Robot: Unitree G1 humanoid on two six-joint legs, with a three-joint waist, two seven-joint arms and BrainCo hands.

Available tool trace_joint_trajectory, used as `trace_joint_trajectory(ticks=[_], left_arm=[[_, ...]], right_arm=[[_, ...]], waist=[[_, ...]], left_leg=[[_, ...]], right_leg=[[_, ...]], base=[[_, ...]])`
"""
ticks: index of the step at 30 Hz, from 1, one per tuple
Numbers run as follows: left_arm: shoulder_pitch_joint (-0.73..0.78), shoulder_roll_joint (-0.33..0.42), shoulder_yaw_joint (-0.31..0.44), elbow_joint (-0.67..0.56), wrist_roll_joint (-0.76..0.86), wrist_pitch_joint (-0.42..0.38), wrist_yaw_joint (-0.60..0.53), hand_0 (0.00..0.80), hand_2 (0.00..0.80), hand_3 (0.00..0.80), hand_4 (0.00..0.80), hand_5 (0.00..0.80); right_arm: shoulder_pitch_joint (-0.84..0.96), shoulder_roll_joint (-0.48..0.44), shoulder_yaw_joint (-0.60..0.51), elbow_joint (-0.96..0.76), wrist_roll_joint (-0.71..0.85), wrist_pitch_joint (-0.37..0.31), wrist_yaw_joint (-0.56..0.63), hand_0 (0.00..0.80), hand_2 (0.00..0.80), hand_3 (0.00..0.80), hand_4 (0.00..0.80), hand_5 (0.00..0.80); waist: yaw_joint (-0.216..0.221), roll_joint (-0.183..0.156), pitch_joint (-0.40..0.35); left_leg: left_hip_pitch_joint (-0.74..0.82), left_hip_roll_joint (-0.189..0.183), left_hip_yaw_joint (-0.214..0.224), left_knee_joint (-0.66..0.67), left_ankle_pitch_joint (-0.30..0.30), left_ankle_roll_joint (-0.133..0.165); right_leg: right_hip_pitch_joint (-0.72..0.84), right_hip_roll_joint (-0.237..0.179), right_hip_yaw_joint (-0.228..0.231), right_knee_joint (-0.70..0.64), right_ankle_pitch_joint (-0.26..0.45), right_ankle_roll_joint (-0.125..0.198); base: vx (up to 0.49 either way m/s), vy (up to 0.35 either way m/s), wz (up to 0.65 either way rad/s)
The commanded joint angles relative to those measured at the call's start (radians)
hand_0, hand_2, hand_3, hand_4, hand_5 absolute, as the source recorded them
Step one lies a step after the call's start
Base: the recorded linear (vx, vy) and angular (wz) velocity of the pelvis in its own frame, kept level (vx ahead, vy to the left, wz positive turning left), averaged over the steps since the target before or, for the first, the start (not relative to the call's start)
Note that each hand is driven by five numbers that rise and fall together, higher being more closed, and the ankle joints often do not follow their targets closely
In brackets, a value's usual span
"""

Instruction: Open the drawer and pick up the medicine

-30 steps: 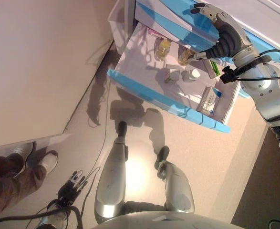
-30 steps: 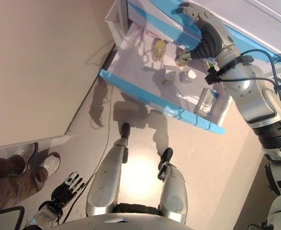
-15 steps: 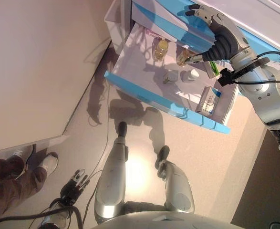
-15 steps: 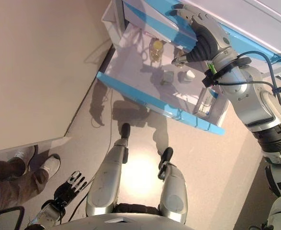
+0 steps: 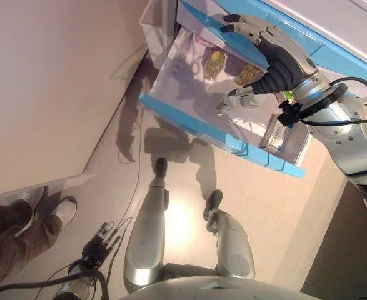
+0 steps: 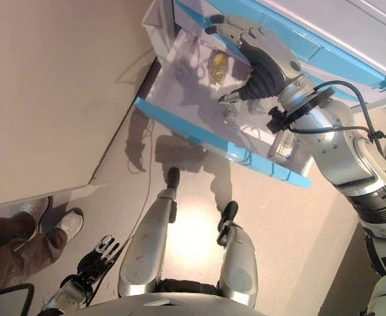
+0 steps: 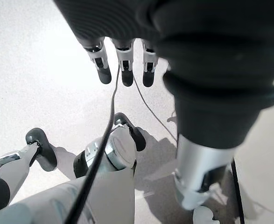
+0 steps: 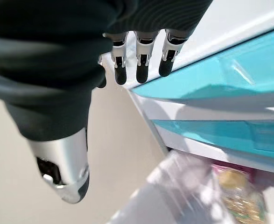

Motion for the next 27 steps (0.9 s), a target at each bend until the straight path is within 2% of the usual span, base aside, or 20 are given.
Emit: trace_joint_trajectory(ticks=[1,12,18,27], left_arm=[[0.087,0.0,0.001,-0.03,0.019,-0.018,0.002,0.0,0.0,0.0,0.0,0.0],[0.083,0.007,0.0,-0.036,0.001,-0.01,0.013,0.0,0.0,0.0,0.0,0.0],[0.073,0.013,-0.011,-0.02,-0.006,-0.005,0.01,0.0,0.0,0.0,0.0,0.0],[0.056,0.023,-0.022,-0.016,-0.007,0.012,0.013,0.0,0.0,0.0,0.0,0.0]], right_arm=[[-0.017,-0.056,-0.083,-0.098,0.007,-0.029,-0.022,0.0,0.0,0.0,0.0,0.0],[-0.01,-0.069,-0.051,-0.079,0.022,0.043,0.059,0.0,0.0,0.0,0.0,0.0],[-0.018,-0.045,0.017,0.044,0.003,0.07,0.067,0.0,0.0,0.0,0.0,0.0],[-0.062,0.005,0.082,0.239,0.001,0.056,0.047,0.0,0.0,0.0,0.0,0.0]], waist=[[0.025,0.0,-0.031],[0.023,-0.002,-0.031],[0.027,-0.001,-0.031],[0.039,0.014,-0.031]], left_leg=[[0.128,-0.032,0.016,-0.038,-0.143,0.054],[0.128,-0.031,0.021,-0.033,-0.142,0.053],[0.124,-0.033,0.019,-0.031,-0.14,0.054],[0.117,-0.039,0.011,-0.027,-0.137,0.055]], right_leg=[[-0.076,0.023,0.021,0.077,0.174,0.007],[-0.074,0.024,0.025,0.073,0.173,0.007],[-0.075,0.021,0.02,0.07,0.173,0.004],[-0.08,0.013,0.013,0.076,0.172,-0.004]], base=[[0.0,0.0,0.0],[0.0,0.0,0.0],[0.0,0.0,0.0],[0.0,0.0,0.0]])
